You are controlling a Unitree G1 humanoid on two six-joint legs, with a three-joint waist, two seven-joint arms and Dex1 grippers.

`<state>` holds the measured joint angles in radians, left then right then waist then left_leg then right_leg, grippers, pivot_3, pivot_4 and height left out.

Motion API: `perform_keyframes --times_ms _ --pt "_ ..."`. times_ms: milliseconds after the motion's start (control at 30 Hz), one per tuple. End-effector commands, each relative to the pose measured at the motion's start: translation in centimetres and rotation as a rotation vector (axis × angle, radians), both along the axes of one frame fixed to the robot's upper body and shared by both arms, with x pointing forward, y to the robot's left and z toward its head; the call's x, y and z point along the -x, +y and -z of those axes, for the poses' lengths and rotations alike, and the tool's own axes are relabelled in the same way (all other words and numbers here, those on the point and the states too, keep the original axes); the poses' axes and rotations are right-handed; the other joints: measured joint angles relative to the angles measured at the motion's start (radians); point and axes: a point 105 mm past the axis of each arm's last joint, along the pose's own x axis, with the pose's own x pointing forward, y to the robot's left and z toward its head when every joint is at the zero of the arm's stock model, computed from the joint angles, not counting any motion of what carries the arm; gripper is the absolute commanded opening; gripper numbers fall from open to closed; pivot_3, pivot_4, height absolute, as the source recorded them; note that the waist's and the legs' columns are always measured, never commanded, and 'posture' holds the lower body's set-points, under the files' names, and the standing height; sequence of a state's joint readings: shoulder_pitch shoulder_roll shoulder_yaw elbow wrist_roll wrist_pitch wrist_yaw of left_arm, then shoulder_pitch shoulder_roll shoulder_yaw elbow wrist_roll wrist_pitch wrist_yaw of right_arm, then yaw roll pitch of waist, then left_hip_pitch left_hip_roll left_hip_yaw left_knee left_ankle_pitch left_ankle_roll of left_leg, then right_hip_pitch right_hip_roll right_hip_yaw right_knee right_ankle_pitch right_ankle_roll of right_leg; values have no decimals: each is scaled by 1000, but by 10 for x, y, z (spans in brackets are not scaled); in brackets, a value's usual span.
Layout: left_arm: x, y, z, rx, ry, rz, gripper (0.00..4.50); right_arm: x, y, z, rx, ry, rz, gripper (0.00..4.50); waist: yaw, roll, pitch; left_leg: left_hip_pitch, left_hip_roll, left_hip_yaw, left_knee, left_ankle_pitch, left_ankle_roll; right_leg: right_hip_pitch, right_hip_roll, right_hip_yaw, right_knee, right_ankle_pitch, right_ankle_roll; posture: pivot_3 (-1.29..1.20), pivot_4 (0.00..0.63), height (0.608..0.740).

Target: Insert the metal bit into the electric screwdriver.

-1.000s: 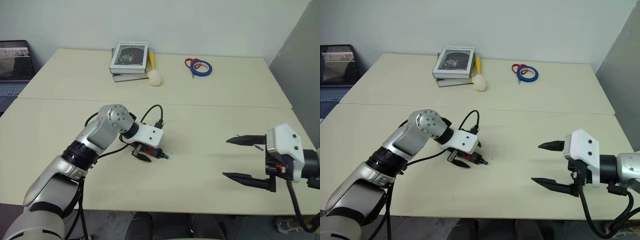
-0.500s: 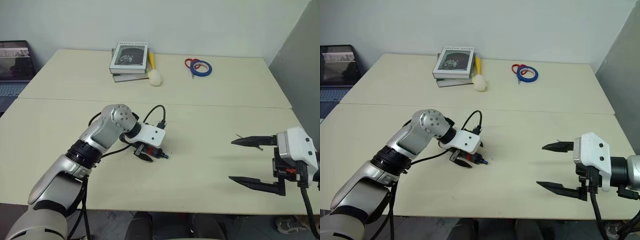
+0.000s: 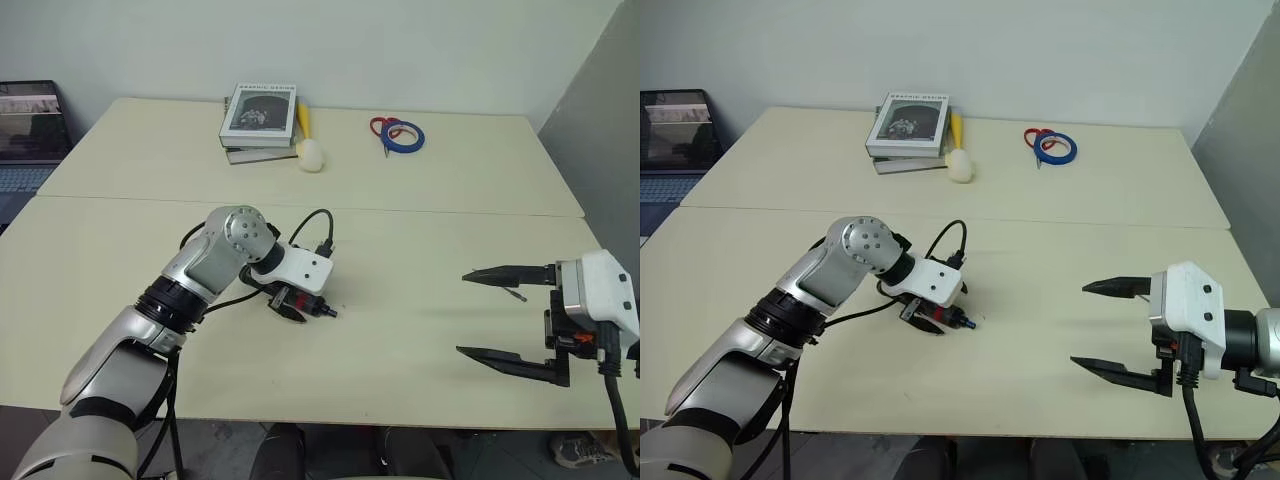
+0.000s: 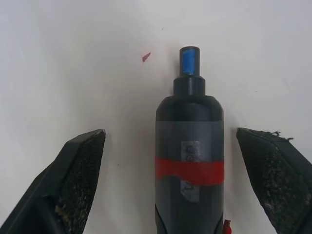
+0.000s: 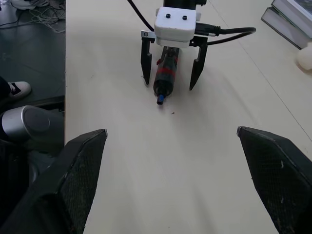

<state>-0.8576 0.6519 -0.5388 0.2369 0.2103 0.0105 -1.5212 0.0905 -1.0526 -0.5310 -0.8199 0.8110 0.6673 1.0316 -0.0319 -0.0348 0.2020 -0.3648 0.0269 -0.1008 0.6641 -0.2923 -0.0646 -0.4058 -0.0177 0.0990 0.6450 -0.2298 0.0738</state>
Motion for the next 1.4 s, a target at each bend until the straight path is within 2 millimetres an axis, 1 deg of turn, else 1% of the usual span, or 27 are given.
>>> perform_keyframes --times_ms 33,267,367,633,700,733,833,900,933,967,1033,1067,1100,1133,1300,1400 --pt "-2 -5 -7 2 -31 29 4470 1 2 -6 5 -37 -9 4500 0 0 0 0 0 0 0 0 0 0 0 0 0 0 0 0 150 740" --pt "-2 -7 -6 -7 -31 33 4470 1 3 -5 10 -33 -1 4500 0 0 0 0 0 0 0 0 0 0 0 0 0 0 0 0 150 740" --pt "1 -9 -4 -7 -11 33 4470 1 3 -5 11 -32 1 4500 0 0 0 0 0 0 0 0 0 0 0 0 0 0 0 0 150 740" --pt "2 -7 3 -41 -8 40 4470 0 3 -4 21 -27 0 4500 0 0 0 0 0 0 0 0 0 0 0 0 0 0 0 0 150 740" --pt "3 -7 5 -49 -2 43 4105 0 3 -4 22 -26 1 4500 0 0 0 0 0 0 0 0 0 0 0 0 0 0 0 0 150 740" --pt "3 -8 5 -51 -1 45 3997 0 3 -4 23 -26 0 4500 0 0 0 0 0 0 0 0 0 0 0 0 0 0 0 0 150 740" --pt "2 -8 8 -69 -8 46 3295 0 3 -4 25 -26 0 4500 0 0 0 0 0 0 0 0 0 0 0 0 0 0 0 0 150 740" --pt "2 -8 9 -75 -7 52 2888 0 3 -4 26 -26 0 4500 0 0 0 0 0 0 0 0 0 1 0 0 0 0 0 0 150 740" --pt "3 -8 10 -75 0 56 2784 0 3 -4 27 -26 1 4500 0 0 0 0 0 0 0 0 0 1 0 0 0 0 0 0 150 740" --pt "4 -8 10 -75 3 59 2492 0 3 -4 27 -26 1 4500 0 0 0 0 0 0 0 0 0 1 0 0 0 0 0 0 150 740" --pt "5 -9 11 -75 6 61 2122 0 3 -5 27 -26 2 4500 0 0 0 1 0 0 0 0 0 1 0 0 0 0 0 0 150 740" --pt "4 -9 10 -76 -3 55 1857 0 3 -5 28 -26 2 4500 1 0 0 1 0 0 0 0 0 1 0 0 0 0 0 0 150 740" --pt "3 -9 10 -78 -9 51 1720 0 3 -5 29 -25 2 4500 0 0 -1 1 0 0 0 0 0 1 0 0 0 0 0 0 150 740" --pt "3 -9 10 -79 -14 49 1650 0 3 -5 29 -25 2 4500 0 0 -1 1 0 0 0 0 0 1 0 0 0 0 0 0 150 740" --pt "3 -9 8 -61 -3 42 1650 -2 2 -5 33 -25 0 4500 0 1 -1 1 0 0 0 0 1 1 0 0 0 0 1 0 150 740" --pt "2 -11 2 -33 -15 43 1649 -2 2 -5 35 -25 -1 4500 0 1 -1 1 0 0 1 0 1 1 0 0 0 0 1 0 150 740"
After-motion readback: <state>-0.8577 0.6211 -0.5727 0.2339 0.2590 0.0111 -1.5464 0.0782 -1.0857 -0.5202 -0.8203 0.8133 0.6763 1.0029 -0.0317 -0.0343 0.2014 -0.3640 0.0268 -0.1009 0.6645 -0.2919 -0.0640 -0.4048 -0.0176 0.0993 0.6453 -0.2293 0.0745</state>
